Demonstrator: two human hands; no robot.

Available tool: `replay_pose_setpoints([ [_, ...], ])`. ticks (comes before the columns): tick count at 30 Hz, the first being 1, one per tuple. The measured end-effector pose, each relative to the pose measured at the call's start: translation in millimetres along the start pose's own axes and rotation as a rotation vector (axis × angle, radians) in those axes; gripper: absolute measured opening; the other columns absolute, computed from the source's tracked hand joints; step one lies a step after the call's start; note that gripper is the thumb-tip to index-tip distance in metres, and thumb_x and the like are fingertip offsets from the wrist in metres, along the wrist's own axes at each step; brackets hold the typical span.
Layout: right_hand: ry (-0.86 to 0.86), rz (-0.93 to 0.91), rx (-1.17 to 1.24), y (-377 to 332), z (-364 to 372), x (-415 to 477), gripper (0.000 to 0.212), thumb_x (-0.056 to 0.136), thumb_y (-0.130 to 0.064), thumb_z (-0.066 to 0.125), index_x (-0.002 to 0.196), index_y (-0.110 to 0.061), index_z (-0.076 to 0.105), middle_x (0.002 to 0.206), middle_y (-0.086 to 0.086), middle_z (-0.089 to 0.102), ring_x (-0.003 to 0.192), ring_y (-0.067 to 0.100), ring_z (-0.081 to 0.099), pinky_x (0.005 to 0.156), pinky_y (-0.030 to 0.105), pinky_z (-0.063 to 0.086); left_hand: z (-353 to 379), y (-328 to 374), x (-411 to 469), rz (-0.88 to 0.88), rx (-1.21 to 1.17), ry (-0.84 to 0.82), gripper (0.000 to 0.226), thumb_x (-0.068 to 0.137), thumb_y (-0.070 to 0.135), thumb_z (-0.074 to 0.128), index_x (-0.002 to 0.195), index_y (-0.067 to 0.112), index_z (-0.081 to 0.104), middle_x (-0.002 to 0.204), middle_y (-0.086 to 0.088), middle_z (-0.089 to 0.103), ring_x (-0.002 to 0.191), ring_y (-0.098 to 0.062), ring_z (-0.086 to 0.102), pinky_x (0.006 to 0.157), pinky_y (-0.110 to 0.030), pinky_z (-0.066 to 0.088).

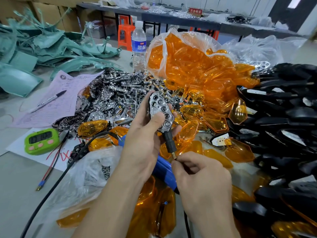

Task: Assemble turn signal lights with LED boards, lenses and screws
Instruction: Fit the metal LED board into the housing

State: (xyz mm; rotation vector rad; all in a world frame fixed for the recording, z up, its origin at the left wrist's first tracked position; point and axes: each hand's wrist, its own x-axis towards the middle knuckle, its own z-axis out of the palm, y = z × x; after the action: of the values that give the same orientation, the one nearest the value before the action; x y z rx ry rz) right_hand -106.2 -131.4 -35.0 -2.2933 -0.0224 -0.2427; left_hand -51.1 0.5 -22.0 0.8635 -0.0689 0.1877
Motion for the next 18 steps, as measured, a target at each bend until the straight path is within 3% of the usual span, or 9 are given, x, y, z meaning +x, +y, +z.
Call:
replay_pose_setpoints([
  [2, 0.015, 0.0, 0.007, 1.4, 0.2, -0.3, 0.012, 0.083, -0.04, 0.074, 0.073, -0.042, 0.069, 0.076, -0.03, 0.064, 0.074, 0.0, 0.063, 0.066, 0.026, 0.057, -1.1, 0.3, -0.2, 0.077, 0.102, -0.023, 0.065, 0.092, 0.011, 0.066, 0.139, 0.054, 0.057, 0.158, -0.004, 0.047, 0.126, -0.032, 0.061, 0.079, -0.044, 0.062],
  [4, 0.041, 0.006, 0.06, 4.5, 1.1, -0.1, 0.023, 0.083, -0.031, 0.079, 0.067, -0.042, 0.066, 0.08, -0.037, 0.063, 0.08, -0.006, 0.063, 0.061, 0.017, 0.053, -0.5, 1.5, -0.9, 0.154, 0.238, -0.062, 0.067, 0.092, 0.013, 0.062, 0.14, 0.059, 0.053, 0.164, 0.003, 0.038, 0.117, -0.017, 0.064, 0.078, -0.044, 0.063],
  [7, 0.077, 0.008, 0.178, 7.9, 0.7, -0.3, 0.031, 0.077, -0.019, 0.088, 0.072, -0.042, 0.067, 0.071, -0.034, 0.068, 0.076, -0.011, 0.066, 0.059, 0.007, 0.05, 0.1, 2.1, -0.9, 0.182, 0.327, -0.074, 0.063, 0.093, 0.012, 0.061, 0.138, 0.054, 0.057, 0.159, 0.004, 0.042, 0.094, -0.008, 0.063, 0.077, -0.041, 0.063],
  [13, 0.07, 0.032, 0.286, 9.8, 1.1, -2.8, 0.032, 0.072, -0.02, 0.092, 0.077, -0.042, 0.069, 0.07, -0.031, 0.07, 0.074, -0.009, 0.069, 0.067, 0.002, 0.048, -3.7, 1.9, 0.1, 0.167, 0.268, -0.098, 0.058, 0.092, 0.002, 0.06, 0.131, 0.044, 0.064, 0.127, 0.004, 0.064, 0.106, -0.024, 0.06, 0.076, -0.042, 0.062],
  [18, 0.045, -0.026, 0.317, 4.8, -4.1, -7.1, 0.035, 0.069, -0.021, 0.089, 0.084, -0.045, 0.069, 0.071, -0.032, 0.071, 0.074, -0.009, 0.07, 0.065, 0.008, 0.054, -7.7, 4.0, 0.2, 0.136, 0.225, -0.106, 0.06, 0.091, 0.003, 0.062, 0.134, 0.044, 0.065, 0.132, 0.001, 0.066, 0.109, -0.022, 0.065, 0.075, -0.042, 0.061],
])
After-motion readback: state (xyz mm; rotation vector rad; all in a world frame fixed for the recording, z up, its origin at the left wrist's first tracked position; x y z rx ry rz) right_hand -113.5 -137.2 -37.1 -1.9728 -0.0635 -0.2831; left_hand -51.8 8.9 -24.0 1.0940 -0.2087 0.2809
